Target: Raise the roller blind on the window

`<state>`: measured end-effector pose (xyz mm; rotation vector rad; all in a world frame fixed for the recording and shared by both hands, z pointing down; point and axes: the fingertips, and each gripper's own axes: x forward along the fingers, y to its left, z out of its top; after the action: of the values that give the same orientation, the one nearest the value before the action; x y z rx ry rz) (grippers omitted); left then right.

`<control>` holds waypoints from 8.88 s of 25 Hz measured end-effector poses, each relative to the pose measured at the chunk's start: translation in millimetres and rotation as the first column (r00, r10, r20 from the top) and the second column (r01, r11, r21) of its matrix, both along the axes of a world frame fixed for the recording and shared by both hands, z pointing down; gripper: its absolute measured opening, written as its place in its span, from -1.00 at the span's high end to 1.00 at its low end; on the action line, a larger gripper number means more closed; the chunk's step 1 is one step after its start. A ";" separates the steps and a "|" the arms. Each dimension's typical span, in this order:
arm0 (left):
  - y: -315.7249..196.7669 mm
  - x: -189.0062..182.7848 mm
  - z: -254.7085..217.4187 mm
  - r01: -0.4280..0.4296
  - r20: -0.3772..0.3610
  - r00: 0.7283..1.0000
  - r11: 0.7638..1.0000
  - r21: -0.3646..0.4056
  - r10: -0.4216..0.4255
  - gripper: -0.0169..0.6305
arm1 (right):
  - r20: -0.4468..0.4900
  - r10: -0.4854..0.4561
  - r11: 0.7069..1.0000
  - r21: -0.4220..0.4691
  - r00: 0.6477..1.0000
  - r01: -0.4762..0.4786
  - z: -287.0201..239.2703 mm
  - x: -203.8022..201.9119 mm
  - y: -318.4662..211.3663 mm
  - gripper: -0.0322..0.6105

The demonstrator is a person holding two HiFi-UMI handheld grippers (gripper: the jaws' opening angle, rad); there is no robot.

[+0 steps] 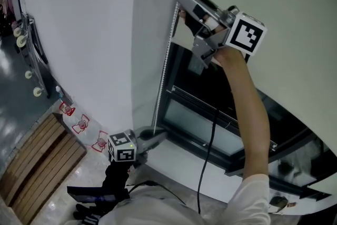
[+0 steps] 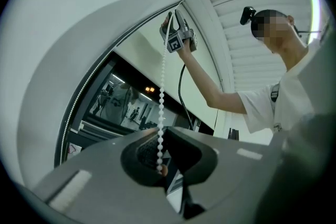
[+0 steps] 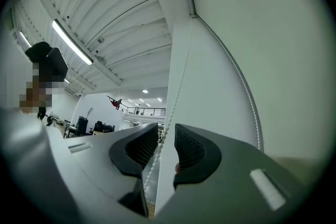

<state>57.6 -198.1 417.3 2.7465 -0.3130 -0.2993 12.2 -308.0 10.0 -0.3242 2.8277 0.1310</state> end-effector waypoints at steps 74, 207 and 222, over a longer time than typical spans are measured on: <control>3.9 8.2 4.7 -0.029 0.009 1.000 0.999 -0.015 0.029 0.95 | -0.341 -0.113 0.941 -0.338 0.933 -0.010 313.6 -14.0 69.3 0.89; 7.6 12.7 12.7 -0.046 0.017 0.999 0.998 -0.034 0.046 0.95 | -0.005 0.045 0.999 0.023 0.999 -0.045 27.8 -1.4 23.4 0.85; 9.5 16.1 12.5 -0.061 0.026 0.998 0.998 -0.025 0.062 0.95 | -0.118 0.047 0.998 -0.023 0.992 -0.050 114.7 -10.8 38.4 0.86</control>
<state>73.7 -188.6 429.7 2.7323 -0.2367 -0.2410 1.4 -269.6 124.7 -0.4034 2.9415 0.1276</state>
